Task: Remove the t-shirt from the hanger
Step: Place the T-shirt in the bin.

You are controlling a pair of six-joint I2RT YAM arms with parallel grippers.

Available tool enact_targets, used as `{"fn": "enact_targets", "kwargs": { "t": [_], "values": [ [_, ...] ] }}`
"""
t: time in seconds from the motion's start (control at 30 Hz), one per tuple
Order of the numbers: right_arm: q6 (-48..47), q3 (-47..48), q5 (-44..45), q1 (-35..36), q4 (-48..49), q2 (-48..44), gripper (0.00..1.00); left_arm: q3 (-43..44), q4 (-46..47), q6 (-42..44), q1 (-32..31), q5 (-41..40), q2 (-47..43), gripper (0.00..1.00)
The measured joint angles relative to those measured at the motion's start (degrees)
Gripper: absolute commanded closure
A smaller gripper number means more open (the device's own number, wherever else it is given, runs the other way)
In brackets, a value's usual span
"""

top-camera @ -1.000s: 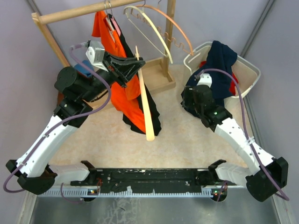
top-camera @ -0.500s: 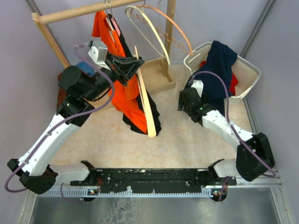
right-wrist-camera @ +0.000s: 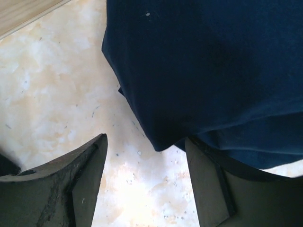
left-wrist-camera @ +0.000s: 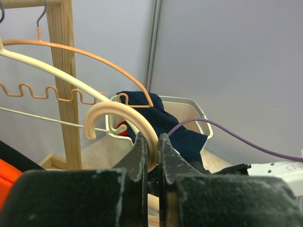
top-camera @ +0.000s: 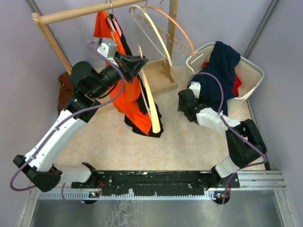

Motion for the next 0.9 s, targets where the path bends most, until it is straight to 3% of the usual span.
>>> {"fn": "enact_targets", "kwargs": {
  "t": [0.1, 0.2, 0.37, 0.63, 0.9],
  "values": [
    [0.0, 0.0, 1.1, 0.0, 2.0, 2.4, 0.45, 0.0, 0.0, 0.0, 0.5, 0.2, 0.2, 1.0],
    [0.0, 0.0, 2.0, 0.0, 3.4, 4.2, 0.6, 0.1, 0.0, -0.1, 0.9, 0.4, 0.2, 1.0],
    [0.1, -0.7, 5.0, 0.0, 6.3, 5.0, 1.0, 0.1, 0.0, -0.5, 1.4, 0.9, 0.2, 1.0],
    [-0.1, -4.6, 6.2, 0.0, 8.7, 0.8, 1.0, 0.1, 0.0, -1.1, 2.0, 1.3, 0.2, 1.0],
    [-2.6, -7.6, 6.7, 0.0, 6.4, -20.9, 1.0, 1.0, -0.5, -1.3, 2.6, 1.4, 0.2, 1.0]
  ]
}}
